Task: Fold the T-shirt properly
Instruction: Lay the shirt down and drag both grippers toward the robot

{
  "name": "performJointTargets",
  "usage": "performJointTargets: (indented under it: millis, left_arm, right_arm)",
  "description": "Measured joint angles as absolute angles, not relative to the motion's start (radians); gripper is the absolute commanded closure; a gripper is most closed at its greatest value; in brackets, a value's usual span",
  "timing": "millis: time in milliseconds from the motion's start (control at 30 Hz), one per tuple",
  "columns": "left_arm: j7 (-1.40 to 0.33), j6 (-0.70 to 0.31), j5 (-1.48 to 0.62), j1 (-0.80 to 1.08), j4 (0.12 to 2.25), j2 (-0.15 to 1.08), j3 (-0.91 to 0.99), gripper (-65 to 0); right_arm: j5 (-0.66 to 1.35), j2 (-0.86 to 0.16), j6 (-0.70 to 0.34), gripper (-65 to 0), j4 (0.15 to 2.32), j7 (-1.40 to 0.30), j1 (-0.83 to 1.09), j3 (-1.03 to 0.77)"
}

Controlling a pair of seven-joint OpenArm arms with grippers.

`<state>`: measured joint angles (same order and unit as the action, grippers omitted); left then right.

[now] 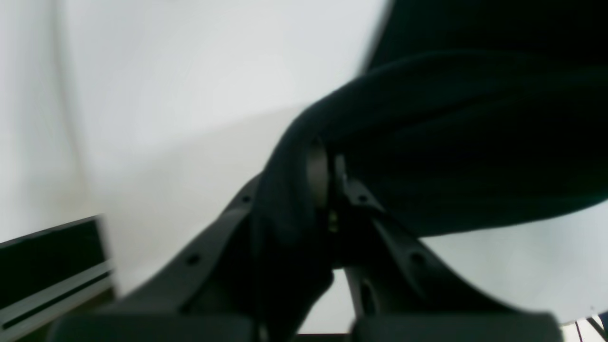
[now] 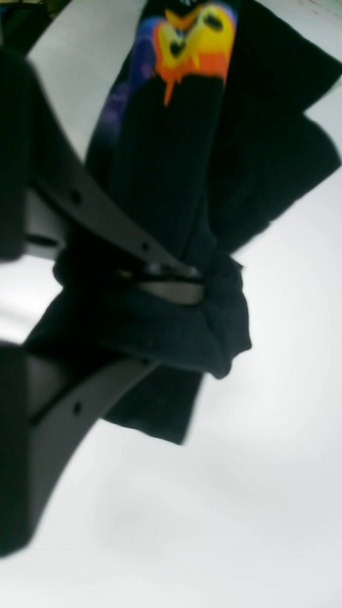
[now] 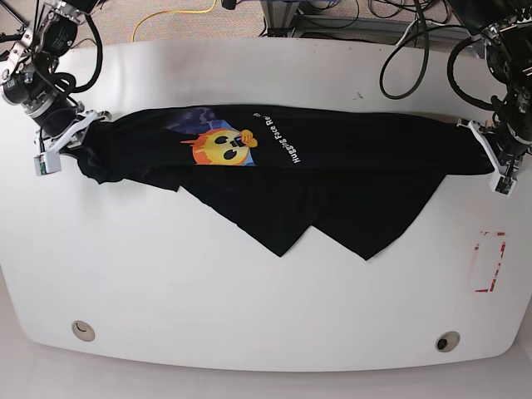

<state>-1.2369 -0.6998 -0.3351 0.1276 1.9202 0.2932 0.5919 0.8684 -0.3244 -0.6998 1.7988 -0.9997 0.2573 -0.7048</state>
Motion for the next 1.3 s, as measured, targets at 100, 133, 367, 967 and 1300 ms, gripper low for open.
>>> performJointTargets:
  millis: [100,133,367,967,1300]
  left_arm:
    - [-1.233,-0.7,-0.334,0.17,1.92,0.294,0.591,-1.1]
    - [-1.233,-0.7,-0.332,0.185,1.919,0.294,0.591,-1.1]
    - [-1.227,-0.698,-0.328,0.267,1.919,0.294,0.591,-1.1]
    - [-1.221,-0.698,-0.275,0.416,1.889,0.303,0.592,-1.1]
    - [-1.217,-0.698,-0.221,0.417,1.79,0.303,0.592,-1.1]
  right_arm:
    - [0.868,-0.325,-0.699,0.0,1.799,-1.0,0.293,-0.706]
    - [0.868,-0.324,-0.699,0.0,1.799,-1.0,0.302,-0.706]
    - [0.868,-0.304,-0.699,0.0,1.8,-0.998,0.381,-0.707]
    - [0.868,-0.268,-0.698,-0.3,1.798,-1.0,0.519,-0.701]
    - [0.753,-0.249,-0.697,-39.0,1.798,-0.996,0.53,-0.647]
